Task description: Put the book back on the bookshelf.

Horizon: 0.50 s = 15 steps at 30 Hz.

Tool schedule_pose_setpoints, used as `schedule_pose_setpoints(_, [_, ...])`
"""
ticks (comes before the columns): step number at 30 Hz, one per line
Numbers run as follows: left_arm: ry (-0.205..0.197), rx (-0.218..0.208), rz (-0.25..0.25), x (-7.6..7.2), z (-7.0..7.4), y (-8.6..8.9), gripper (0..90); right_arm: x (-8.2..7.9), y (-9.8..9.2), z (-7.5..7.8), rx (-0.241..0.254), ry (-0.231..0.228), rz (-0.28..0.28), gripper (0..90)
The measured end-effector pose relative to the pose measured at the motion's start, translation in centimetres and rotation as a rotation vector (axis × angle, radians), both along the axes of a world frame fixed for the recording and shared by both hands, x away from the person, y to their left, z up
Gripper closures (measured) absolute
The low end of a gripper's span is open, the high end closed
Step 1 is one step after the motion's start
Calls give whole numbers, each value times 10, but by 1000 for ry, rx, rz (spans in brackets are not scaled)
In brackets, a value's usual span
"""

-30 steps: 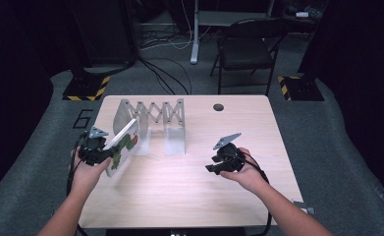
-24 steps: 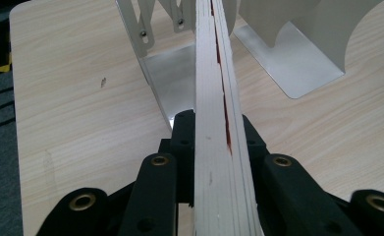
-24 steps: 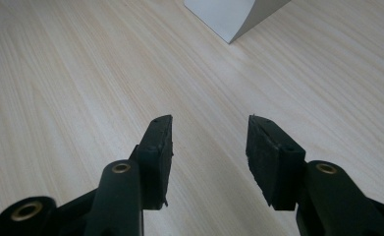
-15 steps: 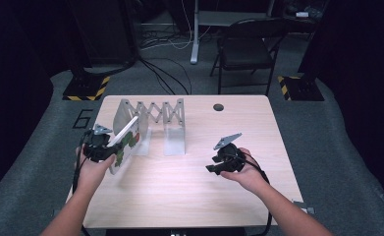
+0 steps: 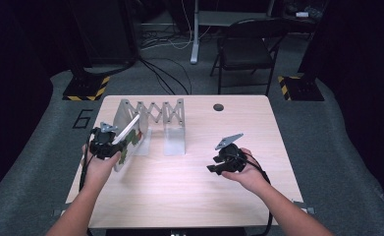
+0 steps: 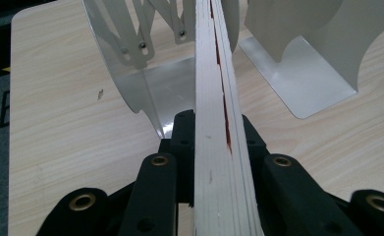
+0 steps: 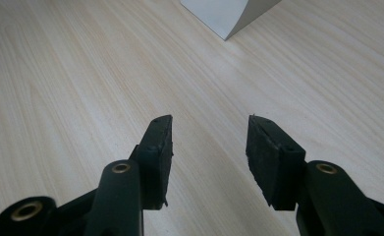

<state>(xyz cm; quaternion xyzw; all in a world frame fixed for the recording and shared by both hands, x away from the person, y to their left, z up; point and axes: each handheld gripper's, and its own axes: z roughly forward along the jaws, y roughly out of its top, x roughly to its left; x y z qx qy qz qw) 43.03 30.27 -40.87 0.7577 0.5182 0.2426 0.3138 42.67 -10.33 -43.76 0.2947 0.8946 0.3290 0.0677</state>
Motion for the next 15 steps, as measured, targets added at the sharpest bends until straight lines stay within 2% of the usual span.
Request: schedule_pose_setpoints(15, [-6,-17,37,11,-7,-4,758,-1,-3,-1,3,10,-12,528])
